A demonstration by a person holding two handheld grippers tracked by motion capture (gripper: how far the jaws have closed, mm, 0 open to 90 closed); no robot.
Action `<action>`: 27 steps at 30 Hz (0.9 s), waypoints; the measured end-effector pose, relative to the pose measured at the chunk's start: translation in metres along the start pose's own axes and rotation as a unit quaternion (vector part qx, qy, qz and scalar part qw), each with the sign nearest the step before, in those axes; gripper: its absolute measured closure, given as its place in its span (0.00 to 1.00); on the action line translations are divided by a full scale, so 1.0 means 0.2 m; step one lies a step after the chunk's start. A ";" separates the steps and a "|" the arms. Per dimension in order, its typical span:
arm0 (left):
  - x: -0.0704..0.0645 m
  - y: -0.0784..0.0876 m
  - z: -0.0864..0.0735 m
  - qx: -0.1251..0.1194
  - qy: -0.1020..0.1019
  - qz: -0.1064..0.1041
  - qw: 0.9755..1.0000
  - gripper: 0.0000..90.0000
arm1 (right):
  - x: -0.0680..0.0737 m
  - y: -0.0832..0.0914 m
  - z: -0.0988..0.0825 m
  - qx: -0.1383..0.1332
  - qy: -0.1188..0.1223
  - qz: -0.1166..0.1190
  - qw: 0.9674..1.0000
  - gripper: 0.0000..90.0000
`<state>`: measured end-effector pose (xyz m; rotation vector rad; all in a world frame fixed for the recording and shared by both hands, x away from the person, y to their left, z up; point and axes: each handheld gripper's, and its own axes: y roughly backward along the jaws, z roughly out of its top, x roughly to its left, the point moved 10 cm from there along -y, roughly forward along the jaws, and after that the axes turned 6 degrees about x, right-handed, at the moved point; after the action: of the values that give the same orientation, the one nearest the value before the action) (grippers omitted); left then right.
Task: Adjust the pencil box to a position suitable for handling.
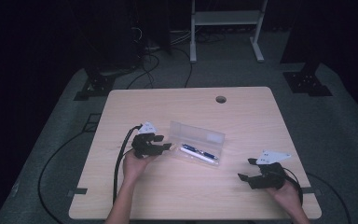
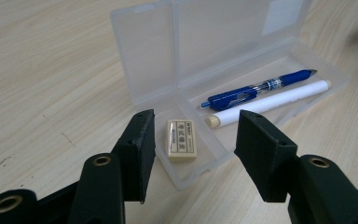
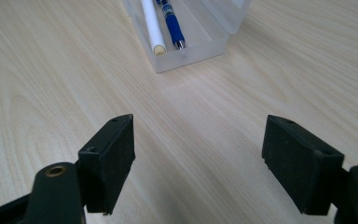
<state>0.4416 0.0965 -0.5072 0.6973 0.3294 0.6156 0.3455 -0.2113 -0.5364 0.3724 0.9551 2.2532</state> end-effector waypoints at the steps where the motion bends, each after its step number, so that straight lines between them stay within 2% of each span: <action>1: 0.00 0.00 0.00 -0.001 0.001 0.000 1.000 0.52 | 0.00 0.00 0.00 0.000 -0.001 -0.001 1.000 0.27; 13: -0.02 0.03 -0.01 -0.001 -0.004 -0.008 1.000 0.46 | -0.03 0.00 0.00 -0.003 -0.012 -0.010 1.000 0.25; 17: -0.02 0.05 -0.01 -0.011 -0.005 -0.007 1.000 0.45 | -0.03 0.00 0.00 -0.001 -0.012 -0.011 1.000 0.25; 22: -0.03 0.06 -0.04 -0.007 0.000 -0.007 1.000 0.42 | -0.02 0.01 0.00 -0.002 -0.011 -0.010 1.000 0.25; 27: -0.02 0.06 -0.06 -0.003 -0.003 -0.006 1.000 0.39 | -0.03 0.01 -0.01 -0.002 -0.014 -0.009 1.000 0.25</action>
<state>0.4275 0.1062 -0.5068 0.6915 0.3260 0.6024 0.3482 -0.2167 -0.5366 0.3914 0.9359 2.2270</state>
